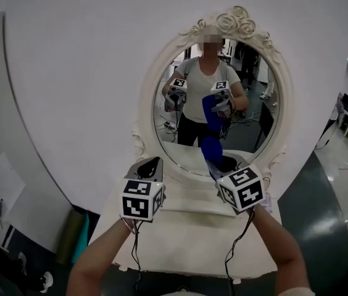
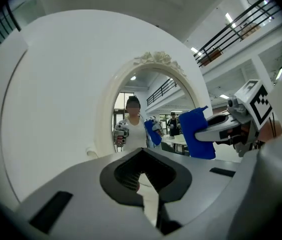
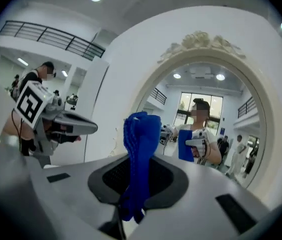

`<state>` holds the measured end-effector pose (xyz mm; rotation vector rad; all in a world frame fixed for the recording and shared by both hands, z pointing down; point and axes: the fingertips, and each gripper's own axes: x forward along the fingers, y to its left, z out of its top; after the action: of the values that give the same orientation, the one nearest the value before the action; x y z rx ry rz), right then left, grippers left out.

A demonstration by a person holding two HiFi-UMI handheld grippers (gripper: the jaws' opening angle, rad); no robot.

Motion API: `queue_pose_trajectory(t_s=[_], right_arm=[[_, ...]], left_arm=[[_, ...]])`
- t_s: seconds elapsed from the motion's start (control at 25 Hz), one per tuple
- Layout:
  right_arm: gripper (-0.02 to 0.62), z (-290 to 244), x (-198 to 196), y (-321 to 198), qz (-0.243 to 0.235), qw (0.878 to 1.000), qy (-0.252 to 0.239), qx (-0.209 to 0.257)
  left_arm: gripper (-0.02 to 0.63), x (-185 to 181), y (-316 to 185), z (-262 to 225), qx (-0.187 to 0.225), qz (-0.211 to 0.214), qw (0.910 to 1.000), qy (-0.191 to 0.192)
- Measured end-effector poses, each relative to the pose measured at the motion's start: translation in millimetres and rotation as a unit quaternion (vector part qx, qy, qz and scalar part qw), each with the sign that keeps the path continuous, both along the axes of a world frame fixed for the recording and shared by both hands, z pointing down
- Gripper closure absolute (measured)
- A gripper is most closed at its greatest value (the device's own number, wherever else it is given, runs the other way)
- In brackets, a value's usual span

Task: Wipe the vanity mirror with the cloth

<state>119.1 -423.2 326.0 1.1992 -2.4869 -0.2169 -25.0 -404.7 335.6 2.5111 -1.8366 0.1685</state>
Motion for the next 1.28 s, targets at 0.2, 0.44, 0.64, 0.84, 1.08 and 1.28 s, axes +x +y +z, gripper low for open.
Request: queue_pose_trajectory(t_s=[0.2,0.44,0.64,0.84,1.08,1.28], right_arm=[[0.529,-71,-26,-17,-0.019,0.993,0.093,0.077],[0.529,-142,-62,-41,-0.006,0.959,0.219,0.177],[0.529,-177,-81,-63,0.011,0.925,0.304,0.229],[0.529,-197,-90,-80,0.027,0.908,0.341,0.244],[0.529,-206,-87,-106,0.078,0.897,0.351,0.258],[0.529,-199,-96,-118,0.108,0.892,0.352,0.263]], left_arm=[[0.601,-12,-29,-83,0.045,-0.012,0.9988,-0.019],[0.601,-40,-58,-159,0.082,-0.042,0.9952,-0.034],[0.602,-63,-70,-201,0.114,-0.056,0.9916,-0.028],[0.601,-81,-78,-212,0.108,-0.069,0.9915,-0.021],[0.601,-75,-93,-211,0.105,-0.06,0.9926,-0.007],[0.601,-70,-106,-195,0.1,-0.05,0.9937,-0.008]])
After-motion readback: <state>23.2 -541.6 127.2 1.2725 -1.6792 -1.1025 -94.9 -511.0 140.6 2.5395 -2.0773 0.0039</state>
